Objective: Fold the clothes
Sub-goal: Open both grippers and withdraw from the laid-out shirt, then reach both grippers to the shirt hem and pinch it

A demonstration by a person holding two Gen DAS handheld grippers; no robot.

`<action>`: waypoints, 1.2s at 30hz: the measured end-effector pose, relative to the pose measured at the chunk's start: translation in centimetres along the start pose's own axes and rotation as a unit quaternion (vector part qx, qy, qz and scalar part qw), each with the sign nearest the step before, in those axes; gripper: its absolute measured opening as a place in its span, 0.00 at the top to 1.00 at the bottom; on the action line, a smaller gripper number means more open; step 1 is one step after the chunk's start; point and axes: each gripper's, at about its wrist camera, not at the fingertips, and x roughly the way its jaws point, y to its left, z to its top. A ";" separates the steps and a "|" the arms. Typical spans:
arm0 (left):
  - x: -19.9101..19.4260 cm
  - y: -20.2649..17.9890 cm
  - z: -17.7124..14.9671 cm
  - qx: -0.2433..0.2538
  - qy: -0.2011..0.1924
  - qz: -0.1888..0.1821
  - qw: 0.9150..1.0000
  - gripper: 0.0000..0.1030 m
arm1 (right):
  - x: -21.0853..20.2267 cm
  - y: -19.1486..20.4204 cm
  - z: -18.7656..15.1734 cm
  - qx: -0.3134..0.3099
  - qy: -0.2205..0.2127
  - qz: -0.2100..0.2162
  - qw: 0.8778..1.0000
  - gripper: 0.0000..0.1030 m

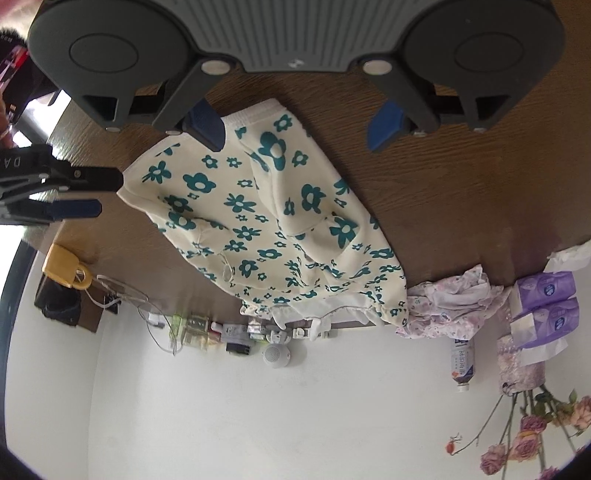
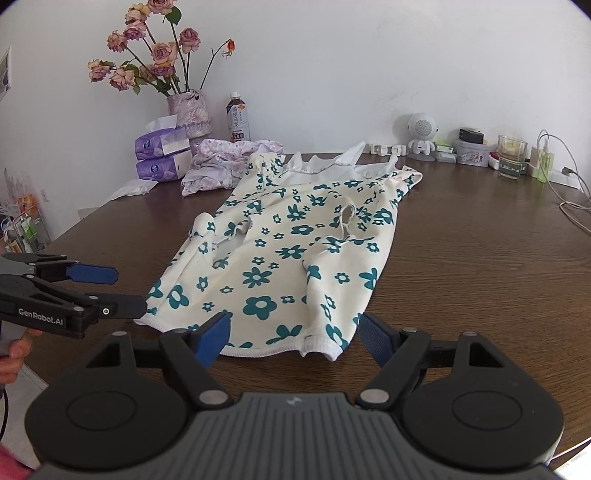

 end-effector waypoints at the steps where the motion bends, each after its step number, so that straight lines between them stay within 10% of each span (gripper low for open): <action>1: -0.1 0.0 0.1 0.014 0.008 -0.004 1.000 0.20 | 0.1 0.0 0.2 0.001 0.006 0.003 1.000 0.24; 14: 2.1 0.8 3.7 0.141 0.067 -0.067 0.986 0.38 | 3.8 3.6 3.3 -0.041 0.102 0.047 0.993 0.42; 26: 5.2 -1.1 3.7 0.224 0.135 -0.130 0.957 0.87 | 8.1 4.4 3.1 -0.120 0.179 0.066 0.974 0.52; 30: 5.5 -2.9 3.7 0.261 0.150 -0.131 0.945 0.89 | 7.8 3.1 3.2 -0.133 0.183 0.073 0.971 0.91; 36: 7.1 -6.4 4.5 0.286 0.170 -0.162 0.929 0.89 | 6.7 0.0 3.1 -0.158 0.194 0.061 0.966 0.98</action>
